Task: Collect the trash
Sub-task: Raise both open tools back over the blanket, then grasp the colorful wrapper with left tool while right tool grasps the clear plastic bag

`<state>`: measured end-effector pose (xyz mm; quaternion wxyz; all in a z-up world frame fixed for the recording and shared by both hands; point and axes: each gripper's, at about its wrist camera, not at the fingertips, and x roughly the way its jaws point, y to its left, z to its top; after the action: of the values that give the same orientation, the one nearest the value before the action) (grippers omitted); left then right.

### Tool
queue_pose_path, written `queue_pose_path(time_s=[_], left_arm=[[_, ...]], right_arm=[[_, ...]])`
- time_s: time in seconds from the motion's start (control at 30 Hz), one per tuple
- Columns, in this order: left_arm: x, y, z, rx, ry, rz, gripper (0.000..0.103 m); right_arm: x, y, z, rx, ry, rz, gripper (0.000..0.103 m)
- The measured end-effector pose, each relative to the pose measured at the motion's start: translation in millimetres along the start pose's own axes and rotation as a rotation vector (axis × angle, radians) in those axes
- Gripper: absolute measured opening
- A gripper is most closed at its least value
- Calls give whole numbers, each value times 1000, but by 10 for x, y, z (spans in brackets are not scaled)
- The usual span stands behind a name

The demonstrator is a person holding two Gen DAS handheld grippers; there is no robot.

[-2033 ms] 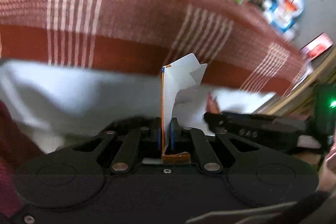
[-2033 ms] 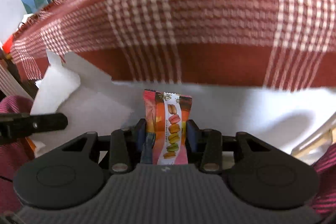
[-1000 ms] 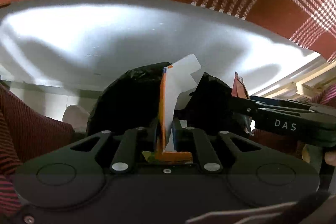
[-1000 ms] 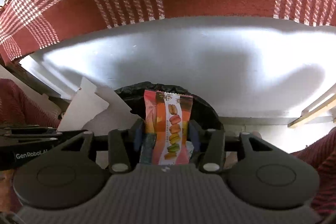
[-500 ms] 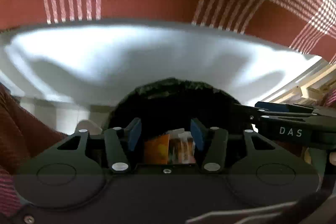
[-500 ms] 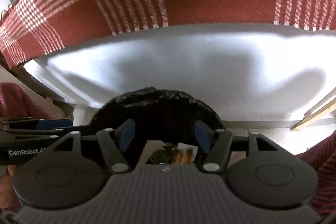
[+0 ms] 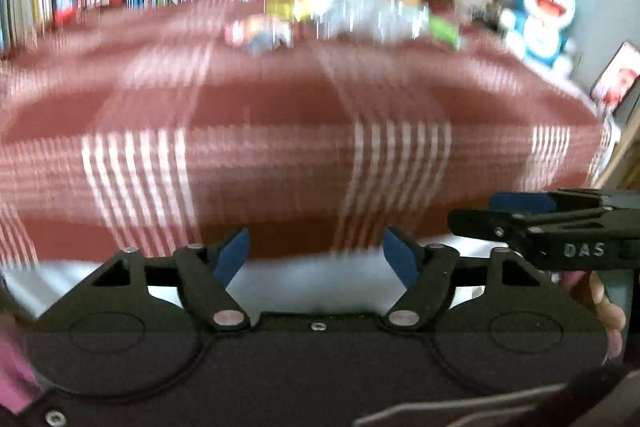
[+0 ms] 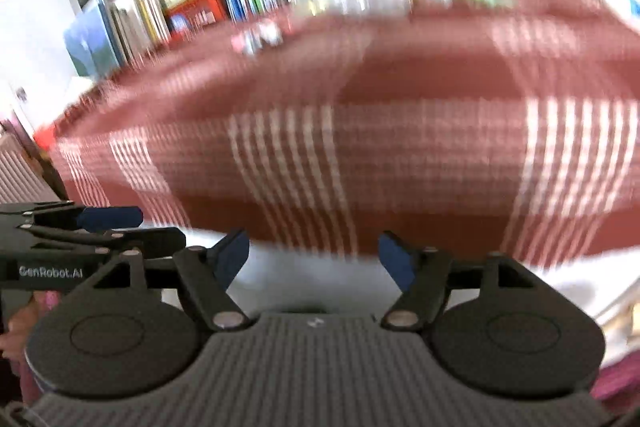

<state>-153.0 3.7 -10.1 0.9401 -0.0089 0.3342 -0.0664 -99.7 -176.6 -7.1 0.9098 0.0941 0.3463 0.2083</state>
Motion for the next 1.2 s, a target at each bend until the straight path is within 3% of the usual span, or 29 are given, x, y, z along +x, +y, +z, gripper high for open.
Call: queue_pose_path(time_s=[0.17, 0.3, 0.47, 0.63, 0.8, 1.0, 1.2], left_arm=[[-29, 90, 451, 8, -128, 45, 78], [122, 224, 730, -26, -183, 56, 83], [530, 600, 1113, -215, -172, 14, 86], [910, 828, 1424, -308, -196, 72, 86], [1326, 988, 1691, -414, -174, 61, 87], [1696, 1057, 1757, -509, -116, 38, 88], [1884, 1024, 1746, -521, -119, 27, 86]], right_arm=[[-128, -36, 367, -59, -109, -38, 83], [-45, -88, 608, -56, -169, -90, 86], [134, -291, 974, 68, -201, -91, 96], [371, -515, 1343, 230, -221, -85, 102], [686, -688, 1641, 359, -222, -89, 103], [1103, -849, 1806, 475, -188, -104, 103], [1369, -914, 1792, 508, -157, -75, 102]])
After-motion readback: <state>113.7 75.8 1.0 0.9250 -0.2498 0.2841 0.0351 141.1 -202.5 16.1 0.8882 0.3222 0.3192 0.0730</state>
